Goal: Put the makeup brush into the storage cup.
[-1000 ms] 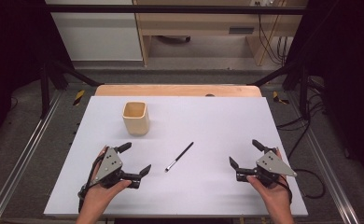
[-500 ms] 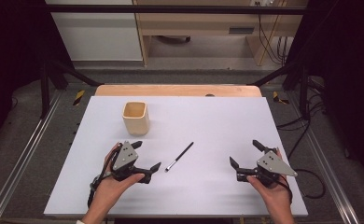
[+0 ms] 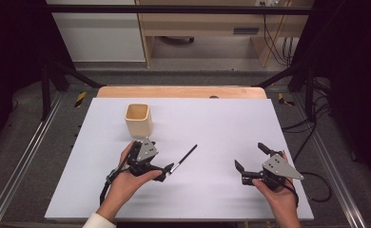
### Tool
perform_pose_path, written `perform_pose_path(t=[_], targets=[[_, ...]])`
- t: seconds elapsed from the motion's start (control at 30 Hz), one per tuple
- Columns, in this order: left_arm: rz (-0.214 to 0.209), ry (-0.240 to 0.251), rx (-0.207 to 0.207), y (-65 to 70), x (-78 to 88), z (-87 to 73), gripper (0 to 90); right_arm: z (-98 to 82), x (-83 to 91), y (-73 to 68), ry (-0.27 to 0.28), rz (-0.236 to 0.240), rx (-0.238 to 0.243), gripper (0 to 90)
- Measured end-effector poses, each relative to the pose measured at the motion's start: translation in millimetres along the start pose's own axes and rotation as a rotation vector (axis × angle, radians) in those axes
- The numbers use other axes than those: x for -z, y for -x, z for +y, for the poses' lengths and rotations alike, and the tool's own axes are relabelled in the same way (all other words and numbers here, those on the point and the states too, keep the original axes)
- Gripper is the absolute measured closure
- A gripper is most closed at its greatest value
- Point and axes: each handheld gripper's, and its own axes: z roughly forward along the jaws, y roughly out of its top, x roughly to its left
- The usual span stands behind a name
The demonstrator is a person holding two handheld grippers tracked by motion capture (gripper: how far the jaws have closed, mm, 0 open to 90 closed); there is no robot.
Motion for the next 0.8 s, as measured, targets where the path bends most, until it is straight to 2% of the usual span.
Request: perform_pose_path(t=[0.1,0.5,0.8], targets=[[0.004,-0.024,-0.014,1.3,-4.9,4.4,2.9,-0.5,0.1,0.4,-0.003,0.001,-0.003,1.9],[-0.002,-0.094,-0.020,7.0,-23.0,21.7,3.2,-1.2,0.7,0.8,-0.003,0.006,-0.008,2.1],[-0.012,-0.157,-0.024,10.8,-34.9,27.0,3.3,-1.6,0.3,0.5,-0.005,0.011,-0.012,2.2]])
